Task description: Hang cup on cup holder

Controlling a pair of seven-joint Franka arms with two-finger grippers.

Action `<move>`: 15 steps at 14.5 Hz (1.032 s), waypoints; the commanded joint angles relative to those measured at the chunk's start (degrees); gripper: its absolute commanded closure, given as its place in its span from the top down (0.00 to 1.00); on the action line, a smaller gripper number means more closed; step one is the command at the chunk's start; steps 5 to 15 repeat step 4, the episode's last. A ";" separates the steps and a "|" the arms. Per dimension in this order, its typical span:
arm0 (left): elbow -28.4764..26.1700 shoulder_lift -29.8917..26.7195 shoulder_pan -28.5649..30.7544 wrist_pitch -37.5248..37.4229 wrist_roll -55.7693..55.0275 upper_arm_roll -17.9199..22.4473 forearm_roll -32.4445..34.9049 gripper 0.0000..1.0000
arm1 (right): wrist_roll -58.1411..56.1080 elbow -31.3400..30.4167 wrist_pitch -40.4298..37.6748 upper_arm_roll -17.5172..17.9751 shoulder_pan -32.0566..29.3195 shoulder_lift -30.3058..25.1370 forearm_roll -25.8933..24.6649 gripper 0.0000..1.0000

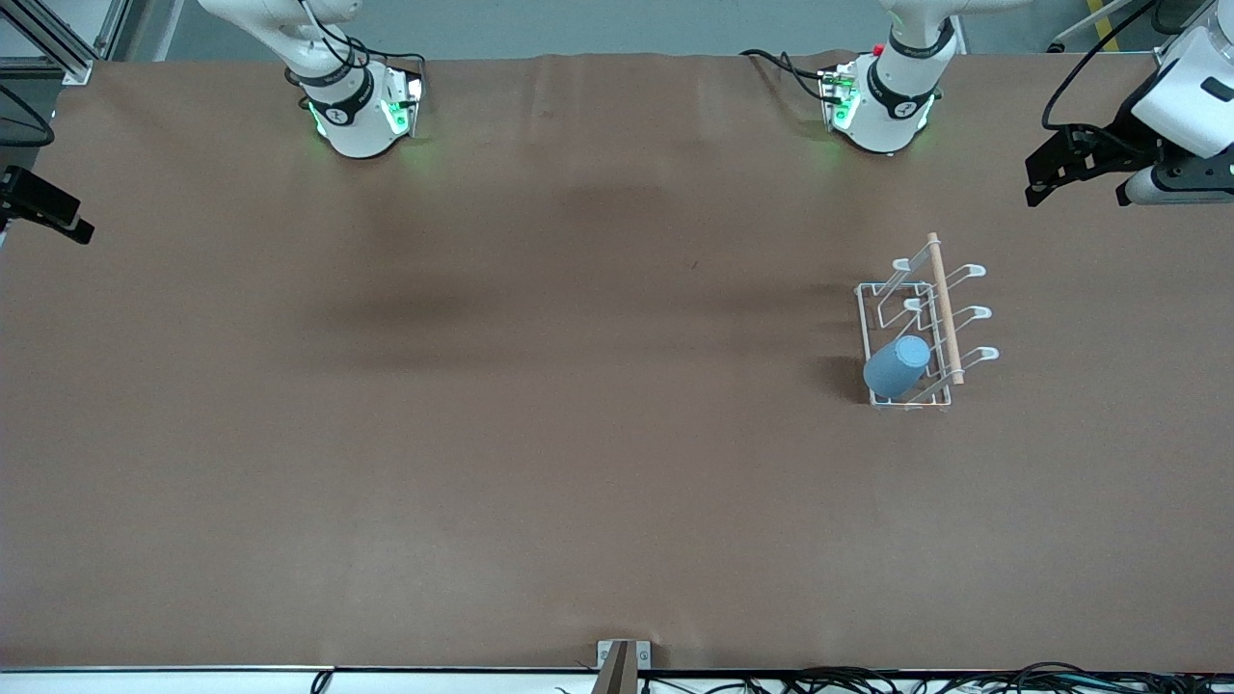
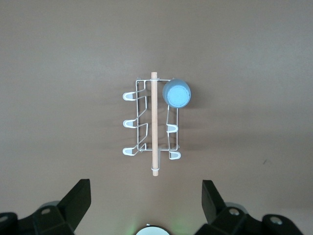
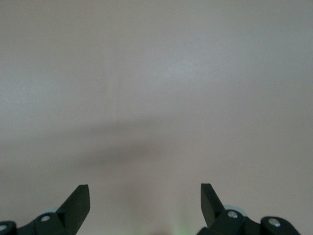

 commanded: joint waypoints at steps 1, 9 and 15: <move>1.55 1.01 -0.18 0.58 0.43 0.37 0.73 1.00 | 0.18 -0.29 -0.45 0.55 -0.22 -0.69 -0.82 1.00; 3.75 2.34 -0.36 0.14 -0.53 0.29 0.73 1.00 | 0.18 -0.29 -0.54 0.55 -0.22 -0.77 -0.82 1.00; 3.75 2.34 -0.36 0.14 -0.53 0.29 0.73 1.00 | 0.18 -0.29 -0.54 0.55 -0.22 -0.77 -0.82 1.00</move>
